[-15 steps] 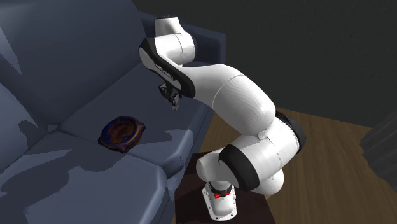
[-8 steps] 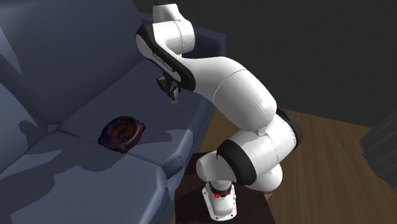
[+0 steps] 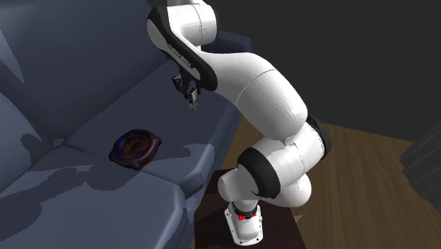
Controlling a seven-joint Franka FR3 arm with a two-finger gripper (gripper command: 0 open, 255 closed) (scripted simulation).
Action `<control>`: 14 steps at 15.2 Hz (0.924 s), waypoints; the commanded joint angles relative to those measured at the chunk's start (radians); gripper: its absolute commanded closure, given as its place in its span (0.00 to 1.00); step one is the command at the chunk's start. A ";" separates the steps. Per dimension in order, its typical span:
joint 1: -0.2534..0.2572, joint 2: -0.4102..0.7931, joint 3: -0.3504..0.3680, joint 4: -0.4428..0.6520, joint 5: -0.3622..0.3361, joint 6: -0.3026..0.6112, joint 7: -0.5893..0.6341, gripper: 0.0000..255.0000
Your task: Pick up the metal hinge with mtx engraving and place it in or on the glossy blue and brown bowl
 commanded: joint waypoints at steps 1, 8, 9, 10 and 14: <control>-0.001 0.012 0.001 0.034 -0.001 -0.022 0.003 1.00; 0.024 0.091 0.152 0.150 0.060 -0.037 0.192 1.00; 0.027 0.107 0.175 0.172 0.066 -0.039 0.220 1.00; 0.030 0.124 0.198 0.194 0.070 -0.041 0.249 1.00; 0.040 0.208 0.299 0.299 0.076 -0.047 0.370 1.00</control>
